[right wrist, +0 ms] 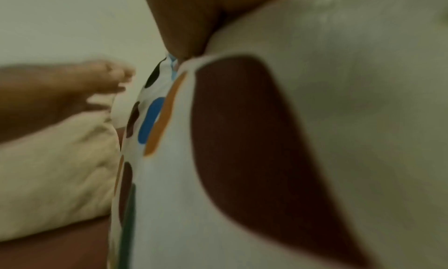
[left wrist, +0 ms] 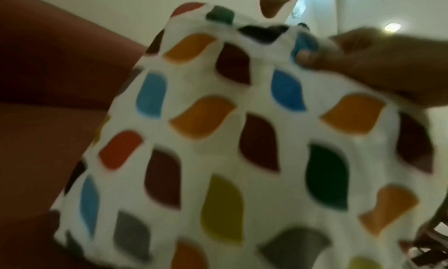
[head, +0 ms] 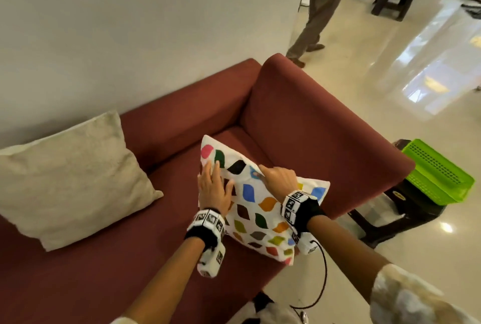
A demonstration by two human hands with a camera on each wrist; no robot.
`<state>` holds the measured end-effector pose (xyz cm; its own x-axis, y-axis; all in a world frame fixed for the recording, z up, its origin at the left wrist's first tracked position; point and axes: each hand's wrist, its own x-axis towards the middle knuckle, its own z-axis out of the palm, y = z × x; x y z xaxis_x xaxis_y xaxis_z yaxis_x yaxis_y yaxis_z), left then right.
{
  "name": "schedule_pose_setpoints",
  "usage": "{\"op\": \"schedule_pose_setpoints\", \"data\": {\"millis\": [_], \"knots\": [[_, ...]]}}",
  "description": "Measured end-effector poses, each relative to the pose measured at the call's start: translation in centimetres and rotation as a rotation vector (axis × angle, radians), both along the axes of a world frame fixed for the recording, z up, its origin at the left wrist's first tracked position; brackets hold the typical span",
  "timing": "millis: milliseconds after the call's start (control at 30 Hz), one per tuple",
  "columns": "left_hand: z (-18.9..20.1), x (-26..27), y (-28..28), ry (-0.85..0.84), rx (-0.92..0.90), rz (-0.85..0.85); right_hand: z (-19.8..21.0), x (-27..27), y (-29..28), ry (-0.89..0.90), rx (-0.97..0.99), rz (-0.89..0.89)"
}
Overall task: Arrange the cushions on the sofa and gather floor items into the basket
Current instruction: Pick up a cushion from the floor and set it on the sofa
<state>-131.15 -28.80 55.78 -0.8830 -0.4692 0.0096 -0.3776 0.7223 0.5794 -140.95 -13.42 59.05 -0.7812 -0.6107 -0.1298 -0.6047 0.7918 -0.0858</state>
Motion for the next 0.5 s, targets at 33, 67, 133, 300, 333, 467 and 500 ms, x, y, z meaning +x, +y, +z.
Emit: {"op": "schedule_pose_setpoints", "data": {"millis": [33,67,133,300,333,467,500], "knots": [[-0.9,-0.6,0.3,-0.037,0.063,-0.022,0.3,-1.8,0.3,0.007,-0.02,-0.011],[-1.5,-1.1,0.8,-0.085,0.115,-0.053,0.7,-3.2,0.7,0.016,-0.042,-0.027],[-2.7,-3.3,1.9,-0.133,0.195,-0.078,1.6,-6.6,2.1,0.038,-0.105,-0.079],[-3.9,-12.9,5.7,-0.089,0.366,-0.021,0.9,-14.3,5.0,-0.025,-0.167,-0.223],[-4.1,-14.5,6.5,-0.097,0.38,-0.033,0.2,-15.4,5.4,-0.046,-0.149,-0.247],[-5.2,-18.9,9.2,-0.174,0.395,-0.044,-2.2,-19.9,7.0,-0.199,-0.221,-0.413],[-5.5,-19.2,9.7,-0.212,0.416,-0.033,-2.3,-20.9,7.2,-0.245,-0.248,-0.48]]}}
